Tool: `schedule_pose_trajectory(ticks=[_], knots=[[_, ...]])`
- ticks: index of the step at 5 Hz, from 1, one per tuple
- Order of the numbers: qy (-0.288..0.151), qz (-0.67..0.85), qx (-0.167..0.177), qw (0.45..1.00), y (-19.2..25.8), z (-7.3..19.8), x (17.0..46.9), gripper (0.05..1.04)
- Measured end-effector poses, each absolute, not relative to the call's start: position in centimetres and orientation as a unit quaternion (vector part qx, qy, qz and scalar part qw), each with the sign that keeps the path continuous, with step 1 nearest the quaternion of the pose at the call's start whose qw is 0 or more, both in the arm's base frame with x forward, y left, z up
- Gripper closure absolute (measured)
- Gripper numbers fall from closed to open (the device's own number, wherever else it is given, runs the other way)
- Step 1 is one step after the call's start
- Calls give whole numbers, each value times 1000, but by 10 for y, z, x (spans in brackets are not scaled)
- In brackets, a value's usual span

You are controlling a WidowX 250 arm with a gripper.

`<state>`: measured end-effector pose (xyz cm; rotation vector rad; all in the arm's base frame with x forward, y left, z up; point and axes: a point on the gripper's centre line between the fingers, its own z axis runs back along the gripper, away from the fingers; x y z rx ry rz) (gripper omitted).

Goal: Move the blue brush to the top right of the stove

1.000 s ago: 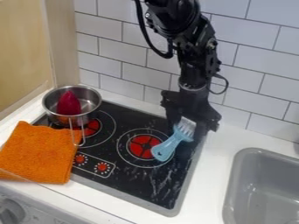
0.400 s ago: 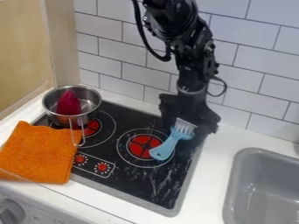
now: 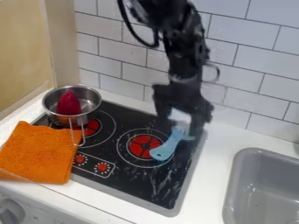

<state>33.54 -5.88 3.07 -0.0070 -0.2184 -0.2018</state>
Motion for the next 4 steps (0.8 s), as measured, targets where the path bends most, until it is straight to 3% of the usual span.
schedule_pose_trajectory(ticks=[2,4], knots=[[-144,-115,-14,983,-59,63,320,85],[-144,-115,-14,983,-59,64,319,84]])
